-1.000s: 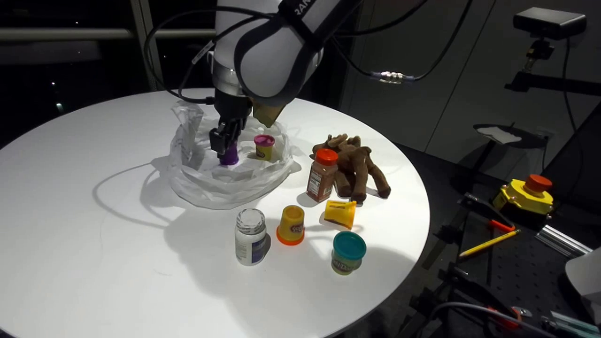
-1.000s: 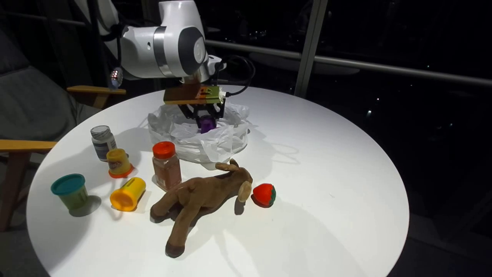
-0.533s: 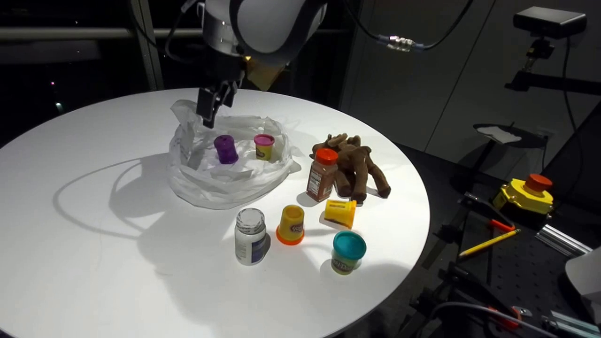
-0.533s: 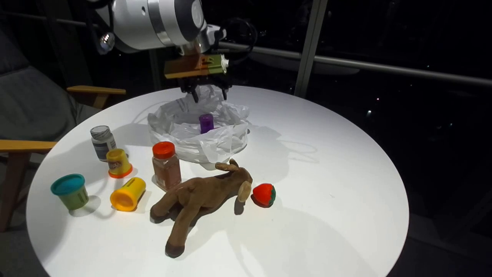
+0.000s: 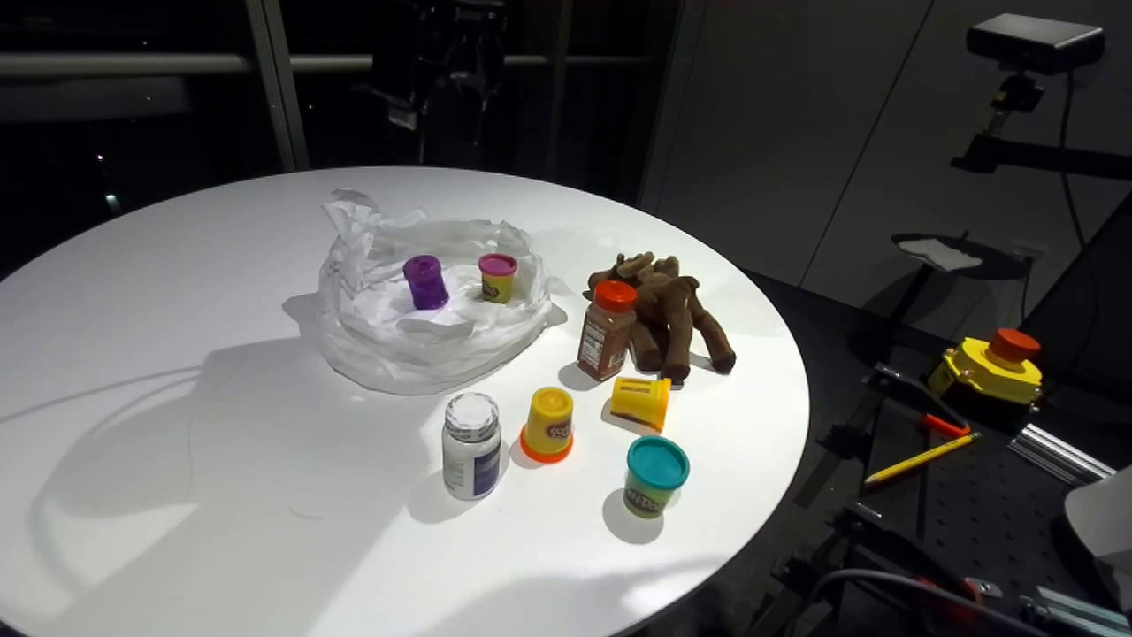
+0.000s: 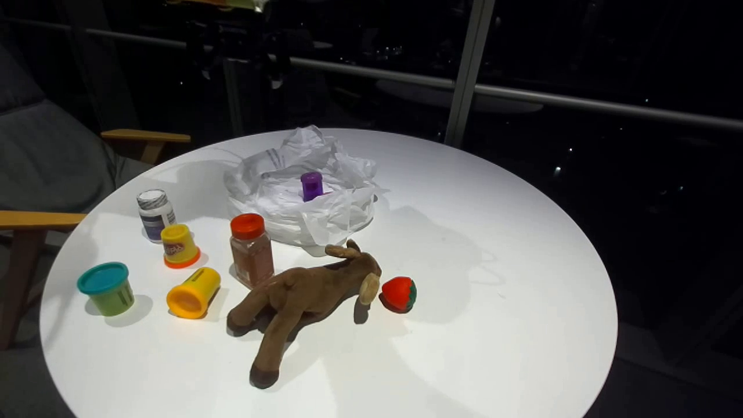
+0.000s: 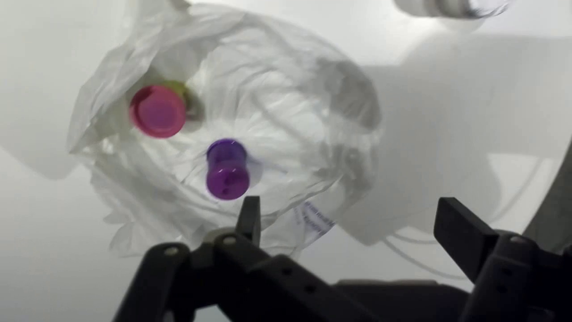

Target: Put the contents on the table inside the plastic bag.

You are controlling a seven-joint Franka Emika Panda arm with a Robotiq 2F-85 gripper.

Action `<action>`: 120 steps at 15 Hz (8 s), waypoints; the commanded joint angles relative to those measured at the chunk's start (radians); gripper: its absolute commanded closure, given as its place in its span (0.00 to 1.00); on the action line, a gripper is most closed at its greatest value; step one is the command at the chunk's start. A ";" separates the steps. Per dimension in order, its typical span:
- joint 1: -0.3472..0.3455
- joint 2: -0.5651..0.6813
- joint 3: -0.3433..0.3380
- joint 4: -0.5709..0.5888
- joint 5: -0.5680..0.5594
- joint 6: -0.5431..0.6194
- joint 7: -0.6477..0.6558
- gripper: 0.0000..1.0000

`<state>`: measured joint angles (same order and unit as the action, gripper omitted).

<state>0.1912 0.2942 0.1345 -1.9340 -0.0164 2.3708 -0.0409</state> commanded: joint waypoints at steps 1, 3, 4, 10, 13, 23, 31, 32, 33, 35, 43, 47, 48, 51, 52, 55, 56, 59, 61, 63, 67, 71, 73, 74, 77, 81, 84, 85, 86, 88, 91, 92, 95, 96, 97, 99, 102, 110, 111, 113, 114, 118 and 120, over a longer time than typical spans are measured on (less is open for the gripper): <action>0.000 -0.093 0.047 -0.120 0.108 -0.053 0.054 0.00; 0.020 -0.094 0.053 -0.184 0.082 -0.009 0.097 0.00; 0.031 -0.089 0.054 -0.220 0.061 0.029 0.124 0.00; 0.093 -0.046 0.062 -0.370 -0.039 0.262 0.195 0.00; 0.124 -0.045 0.083 -0.409 -0.039 0.361 0.193 0.00; 0.201 0.021 0.029 -0.410 -0.189 0.452 0.251 0.00; 0.205 0.077 -0.002 -0.374 -0.193 0.487 0.238 0.35; 0.204 0.079 -0.002 -0.372 -0.192 0.491 0.233 0.46; 0.201 0.085 -0.001 -0.366 -0.189 0.492 0.228 0.54; 0.199 0.084 0.000 -0.362 -0.184 0.482 0.225 0.71; 0.188 -0.039 -0.040 -0.289 -0.191 0.388 0.243 0.81; 0.114 -0.083 -0.028 -0.240 -0.165 0.335 0.197 0.81; 0.098 -0.086 -0.028 -0.233 -0.163 0.327 0.192 0.81; 0.045 -0.063 -0.020 -0.221 -0.124 0.323 0.158 0.81; 0.031 -0.051 -0.020 -0.218 -0.112 0.326 0.148 0.81; 0.000 -0.007 -0.034 -0.207 -0.106 0.364 0.138 0.81; -0.007 0.008 -0.043 -0.202 -0.114 0.376 0.142 0.81; -0.029 0.066 -0.051 -0.183 -0.110 0.403 0.136 0.81; -0.025 0.106 -0.076 -0.165 -0.132 0.428 0.154 0.81; -0.035 0.146 -0.077 -0.142 -0.108 0.448 0.144 0.81; -0.009 0.209 -0.128 -0.084 -0.142 0.478 0.166 0.81; 0.024 0.253 -0.183 -0.035 -0.169 0.508 0.188 0.81; 0.046 0.274 -0.201 -0.022 -0.170 0.528 0.204 0.81; 0.053 0.279 -0.205 -0.019 -0.166 0.534 0.208 0.81; 0.075 0.294 -0.219 -0.012 -0.160 0.546 0.220 0.81; 0.127 0.306 -0.278 -0.006 -0.191 0.549 0.240 0.81; 0.165 0.304 -0.325 -0.003 -0.226 0.527 0.248 0.76; 0.171 0.304 -0.331 -0.002 -0.233 0.526 0.249 0.37; 0.174 0.300 -0.335 -0.005 -0.237 0.532 0.250 0.36; 0.169 0.291 -0.327 -0.011 -0.232 0.545 0.247 0.21; 0.151 0.291 -0.301 -0.011 -0.208 0.577 0.242 0.00; 0.141 0.286 -0.285 -0.015 -0.193 0.580 0.239 0.00; 0.118 0.164 -0.235 -0.059 -0.146 0.442 0.219 0.00; 0.109 0.138 -0.210 -0.080 -0.127 0.412 0.219 0.00; 0.106 0.087 -0.188 -0.117 -0.114 0.364 0.223 0.00; 0.108 -0.007 -0.161 -0.161 -0.105 0.270 0.250 0.00; 0.102 -0.149 -0.118 -0.213 -0.106 0.121 0.308 0.00; 0.058 -0.230 -0.011 -0.367 0.006 0.037 0.278 0.00; 0.056 -0.229 -0.005 -0.391 0.007 0.060 0.278 0.00; 0.049 -0.223 0.008 -0.426 0.037 0.082 0.253 0.00; 0.047 -0.223 0.015 -0.448 0.059 0.115 0.223 0.00; 0.044 -0.209 0.039 -0.514 0.103 0.253 0.135 0.00; 0.049 -0.196 0.046 -0.546 0.080 0.326 0.119 0.00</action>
<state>0.2548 0.0977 0.1519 -2.4317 0.0574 2.5953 0.1280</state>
